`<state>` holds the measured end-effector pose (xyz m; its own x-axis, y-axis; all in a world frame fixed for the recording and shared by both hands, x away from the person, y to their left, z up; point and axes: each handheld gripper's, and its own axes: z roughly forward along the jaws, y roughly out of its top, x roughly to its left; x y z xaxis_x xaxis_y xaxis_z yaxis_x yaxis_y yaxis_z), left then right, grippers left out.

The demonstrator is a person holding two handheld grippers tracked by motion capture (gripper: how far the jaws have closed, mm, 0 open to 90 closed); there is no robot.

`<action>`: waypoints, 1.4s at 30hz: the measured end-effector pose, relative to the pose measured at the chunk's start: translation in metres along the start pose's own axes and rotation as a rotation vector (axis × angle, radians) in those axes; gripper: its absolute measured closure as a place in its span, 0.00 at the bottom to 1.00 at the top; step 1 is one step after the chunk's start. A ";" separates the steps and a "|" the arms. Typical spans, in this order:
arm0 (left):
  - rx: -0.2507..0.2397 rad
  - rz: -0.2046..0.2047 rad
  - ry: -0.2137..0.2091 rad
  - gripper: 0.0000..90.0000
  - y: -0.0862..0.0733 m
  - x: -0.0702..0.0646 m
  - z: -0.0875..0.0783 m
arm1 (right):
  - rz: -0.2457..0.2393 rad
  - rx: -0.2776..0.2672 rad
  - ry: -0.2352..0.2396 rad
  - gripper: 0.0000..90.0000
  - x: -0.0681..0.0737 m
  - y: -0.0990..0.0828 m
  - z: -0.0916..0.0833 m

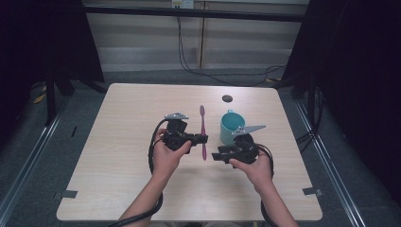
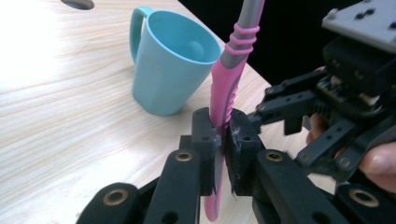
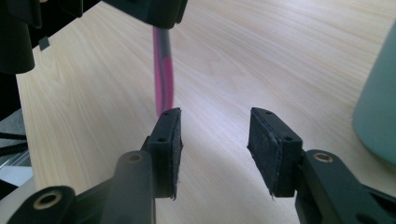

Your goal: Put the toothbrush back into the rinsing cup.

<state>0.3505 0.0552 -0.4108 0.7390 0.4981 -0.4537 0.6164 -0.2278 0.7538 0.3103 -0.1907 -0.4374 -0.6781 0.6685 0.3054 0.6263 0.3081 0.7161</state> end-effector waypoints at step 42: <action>0.058 0.038 -0.052 0.93 -0.001 -0.025 0.031 | 0.004 -0.178 -0.021 0.81 0.012 0.061 -0.033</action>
<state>0.3400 0.0171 -0.4149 0.7744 0.4445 -0.4502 0.6010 -0.2945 0.7430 0.3284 -0.1860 -0.3694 -0.6663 0.6839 0.2973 0.5502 0.1818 0.8150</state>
